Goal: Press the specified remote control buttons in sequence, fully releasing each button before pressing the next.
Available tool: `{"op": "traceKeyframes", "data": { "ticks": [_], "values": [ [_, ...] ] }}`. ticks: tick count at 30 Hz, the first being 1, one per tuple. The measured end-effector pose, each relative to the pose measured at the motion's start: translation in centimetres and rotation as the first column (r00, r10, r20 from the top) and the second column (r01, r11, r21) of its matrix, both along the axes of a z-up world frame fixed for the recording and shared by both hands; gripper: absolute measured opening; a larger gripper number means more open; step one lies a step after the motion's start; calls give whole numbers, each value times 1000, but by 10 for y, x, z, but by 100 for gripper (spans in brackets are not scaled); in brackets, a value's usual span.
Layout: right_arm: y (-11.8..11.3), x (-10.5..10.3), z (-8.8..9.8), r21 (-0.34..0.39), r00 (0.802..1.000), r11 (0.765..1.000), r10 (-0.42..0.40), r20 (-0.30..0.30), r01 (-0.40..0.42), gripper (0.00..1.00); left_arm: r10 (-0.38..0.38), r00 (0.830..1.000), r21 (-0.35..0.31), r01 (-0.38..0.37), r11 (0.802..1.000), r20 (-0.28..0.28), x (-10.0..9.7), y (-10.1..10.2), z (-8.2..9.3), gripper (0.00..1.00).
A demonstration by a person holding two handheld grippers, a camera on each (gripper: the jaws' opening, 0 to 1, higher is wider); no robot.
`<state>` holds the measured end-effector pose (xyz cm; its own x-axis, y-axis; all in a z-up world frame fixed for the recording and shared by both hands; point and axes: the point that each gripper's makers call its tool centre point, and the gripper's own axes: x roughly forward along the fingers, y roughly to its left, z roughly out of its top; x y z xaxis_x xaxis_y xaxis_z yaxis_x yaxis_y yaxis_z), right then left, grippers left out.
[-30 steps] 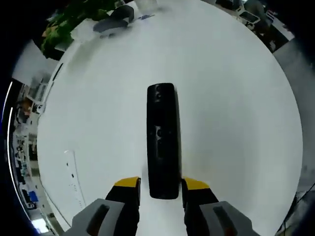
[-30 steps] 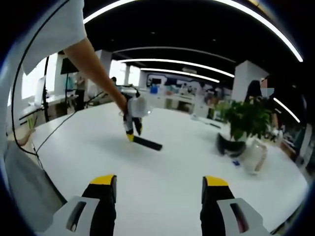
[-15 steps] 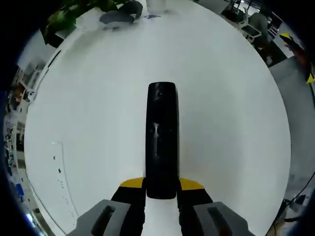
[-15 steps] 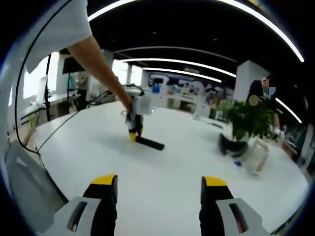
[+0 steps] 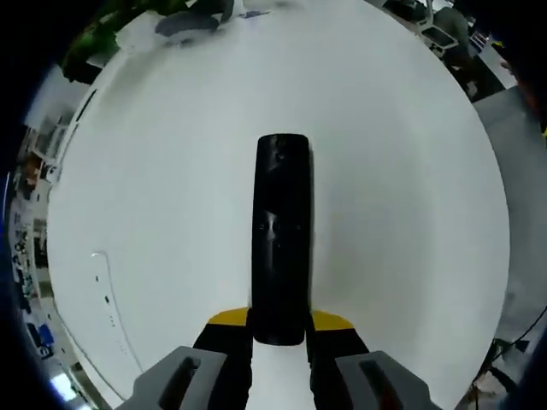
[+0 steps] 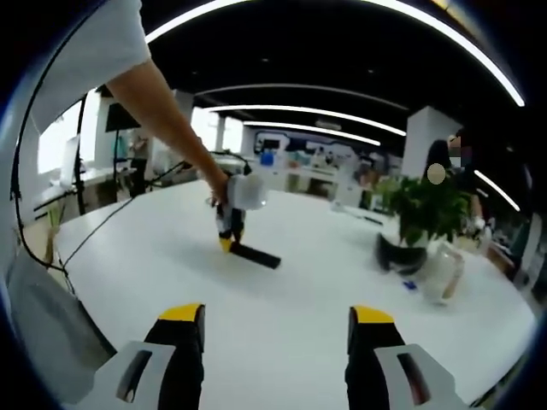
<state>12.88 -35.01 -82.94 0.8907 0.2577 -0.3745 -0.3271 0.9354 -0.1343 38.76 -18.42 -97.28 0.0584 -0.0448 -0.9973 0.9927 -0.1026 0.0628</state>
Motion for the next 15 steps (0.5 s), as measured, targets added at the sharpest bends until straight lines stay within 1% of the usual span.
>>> {"op": "traceKeyframes", "data": {
  "ticks": [2,8,11,15],
  "values": [
    [0,0,-1,-4,1000,1000,1,-2,-1,66,-15,1000,21,15,1000,4,-5,-1,-1,22],
    [1,0,-1,-4,1000,1000,5,-2,-5,66,16,1000,37,-16,999,-8,-15,1,-1,22],
    [1,0,-1,-4,1000,1000,7,-1,-7,66,29,1000,39,-29,999,-9,-23,1,-1,22],
    [2,-1,0,-3,1000,1000,10,0,-10,66,-6,1000,60,6,998,-2,-37,0,-2,23]
  ]
}}
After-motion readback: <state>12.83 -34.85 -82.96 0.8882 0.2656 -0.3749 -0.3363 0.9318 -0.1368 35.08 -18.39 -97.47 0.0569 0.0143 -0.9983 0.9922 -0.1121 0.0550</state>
